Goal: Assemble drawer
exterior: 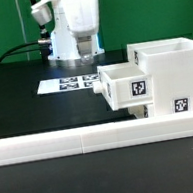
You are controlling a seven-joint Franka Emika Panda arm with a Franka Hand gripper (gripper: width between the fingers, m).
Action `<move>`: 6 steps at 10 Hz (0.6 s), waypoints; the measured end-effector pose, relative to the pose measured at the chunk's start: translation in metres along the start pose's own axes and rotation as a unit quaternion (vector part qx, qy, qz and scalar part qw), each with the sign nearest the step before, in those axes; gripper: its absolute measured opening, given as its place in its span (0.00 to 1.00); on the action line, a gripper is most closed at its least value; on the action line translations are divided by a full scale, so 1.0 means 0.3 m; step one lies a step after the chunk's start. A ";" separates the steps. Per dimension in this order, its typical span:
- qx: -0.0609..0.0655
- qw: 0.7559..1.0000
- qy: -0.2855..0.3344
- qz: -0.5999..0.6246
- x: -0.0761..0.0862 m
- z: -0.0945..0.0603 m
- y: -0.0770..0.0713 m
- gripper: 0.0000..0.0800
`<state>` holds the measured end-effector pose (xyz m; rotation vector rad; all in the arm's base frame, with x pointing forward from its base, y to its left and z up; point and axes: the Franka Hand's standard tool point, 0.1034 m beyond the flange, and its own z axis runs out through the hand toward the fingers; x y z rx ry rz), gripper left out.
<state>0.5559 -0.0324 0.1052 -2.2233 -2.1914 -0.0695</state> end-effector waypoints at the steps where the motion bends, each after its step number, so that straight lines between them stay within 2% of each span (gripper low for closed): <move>1: 0.002 1.000 0.002 0.002 -0.017 0.016 0.003 0.81; 3: 0.007 1.000 0.011 -0.005 -0.031 0.064 0.031 0.81; 5: 0.007 1.000 0.020 -0.003 -0.027 0.110 0.086 0.81; 6: 0.008 1.000 0.021 0.001 -0.017 0.120 0.089 0.81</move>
Offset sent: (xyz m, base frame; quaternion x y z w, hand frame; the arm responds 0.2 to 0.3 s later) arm 0.0375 0.0098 -0.0259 0.0197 0.0381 -0.0222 0.9988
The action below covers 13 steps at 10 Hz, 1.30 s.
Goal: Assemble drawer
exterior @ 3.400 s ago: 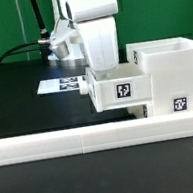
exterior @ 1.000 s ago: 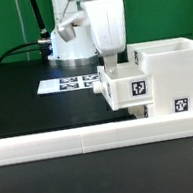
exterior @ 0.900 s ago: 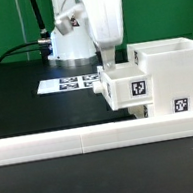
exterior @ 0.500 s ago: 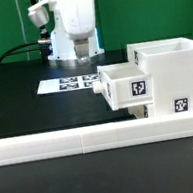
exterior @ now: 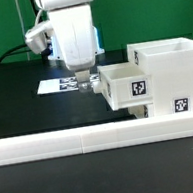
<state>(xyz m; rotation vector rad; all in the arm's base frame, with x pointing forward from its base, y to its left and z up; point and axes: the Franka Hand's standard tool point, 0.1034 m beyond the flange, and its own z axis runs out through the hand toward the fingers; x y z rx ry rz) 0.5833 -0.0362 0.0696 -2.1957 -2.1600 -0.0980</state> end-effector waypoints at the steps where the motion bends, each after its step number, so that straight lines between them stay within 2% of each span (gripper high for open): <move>1: 0.004 1.000 0.011 -0.013 0.005 0.021 -0.004 0.81; 2: 0.009 0.998 0.055 -0.002 -0.009 0.044 -0.005 0.81; 4: 0.007 0.996 0.090 0.009 -0.024 0.064 -0.005 0.81; 5: 0.014 0.993 0.115 0.017 -0.032 0.077 -0.010 0.81; 6: 0.016 0.992 0.121 0.024 -0.017 0.084 -0.007 0.81; 7: 0.012 0.992 0.122 0.025 0.013 0.081 -0.001 0.81; 8: 0.001 0.992 0.120 0.022 0.041 0.077 0.004 0.81; 12: 0.001 0.992 0.121 0.022 0.040 0.083 0.002 0.81; 13: -0.003 0.992 0.123 0.017 0.064 0.081 0.006 0.81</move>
Offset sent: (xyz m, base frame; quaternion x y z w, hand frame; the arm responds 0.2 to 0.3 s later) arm 0.0058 0.0243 -0.0018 -0.0132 0.2111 0.0229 0.9771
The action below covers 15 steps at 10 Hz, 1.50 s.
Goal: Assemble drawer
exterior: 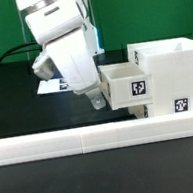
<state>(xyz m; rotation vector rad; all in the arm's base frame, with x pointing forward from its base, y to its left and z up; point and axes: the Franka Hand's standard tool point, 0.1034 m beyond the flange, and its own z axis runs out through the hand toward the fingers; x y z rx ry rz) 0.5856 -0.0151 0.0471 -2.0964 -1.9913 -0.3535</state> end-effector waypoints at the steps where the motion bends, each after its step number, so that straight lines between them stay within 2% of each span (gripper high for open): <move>1: -0.001 1.000 0.003 -0.013 0.026 0.002 0.003 0.81; 2: -0.002 1.000 0.005 -0.024 0.043 0.003 0.007 0.81; 5: 0.006 0.999 0.010 -0.034 0.113 0.025 0.009 0.81; 8: 0.006 0.999 0.009 -0.031 0.099 0.024 0.008 0.81; 11: 0.005 0.999 0.012 -0.036 0.158 0.046 0.000 0.81; 14: 0.005 1.000 0.008 -0.028 0.157 0.042 0.005 0.81; 15: 0.004 0.999 0.007 -0.031 0.130 0.032 0.012 0.81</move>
Offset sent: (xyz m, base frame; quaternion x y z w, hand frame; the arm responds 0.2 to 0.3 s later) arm 0.0098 0.0342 0.0038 0.0040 0.0078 -0.0466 0.9989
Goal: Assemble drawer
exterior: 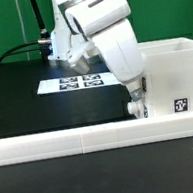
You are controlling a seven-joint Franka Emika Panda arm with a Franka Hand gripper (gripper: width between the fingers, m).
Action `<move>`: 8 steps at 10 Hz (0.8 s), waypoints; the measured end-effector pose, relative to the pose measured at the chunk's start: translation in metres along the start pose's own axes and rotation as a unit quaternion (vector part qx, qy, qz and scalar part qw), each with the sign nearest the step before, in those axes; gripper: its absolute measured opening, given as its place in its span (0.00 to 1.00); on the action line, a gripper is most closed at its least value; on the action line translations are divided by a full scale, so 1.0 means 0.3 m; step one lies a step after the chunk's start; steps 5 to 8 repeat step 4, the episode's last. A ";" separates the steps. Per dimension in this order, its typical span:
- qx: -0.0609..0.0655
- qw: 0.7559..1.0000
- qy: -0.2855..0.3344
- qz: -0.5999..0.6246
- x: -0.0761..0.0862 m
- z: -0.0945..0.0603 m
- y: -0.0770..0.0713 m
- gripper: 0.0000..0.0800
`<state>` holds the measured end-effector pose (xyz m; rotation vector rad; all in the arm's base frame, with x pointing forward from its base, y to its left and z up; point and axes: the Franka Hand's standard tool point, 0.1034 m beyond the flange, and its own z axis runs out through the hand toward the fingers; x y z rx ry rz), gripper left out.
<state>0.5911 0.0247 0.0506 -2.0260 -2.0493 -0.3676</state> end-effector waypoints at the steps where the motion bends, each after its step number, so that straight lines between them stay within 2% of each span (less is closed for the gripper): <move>1: 0.005 1.000 -0.003 0.001 -0.057 -0.014 -0.005 0.81; 2: 0.004 1.000 -0.006 0.009 -0.113 -0.036 -0.006 0.81; 3: -0.008 1.000 -0.012 0.018 -0.153 -0.071 -0.001 0.81; 4: -0.025 0.999 -0.021 0.021 -0.170 -0.101 0.000 0.81; 8: -0.025 0.999 -0.021 0.021 -0.170 -0.101 0.000 0.81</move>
Offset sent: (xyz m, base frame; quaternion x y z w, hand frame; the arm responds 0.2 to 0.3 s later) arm -0.0120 -0.0394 0.0334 -0.0790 -0.0272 0.0278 0.9961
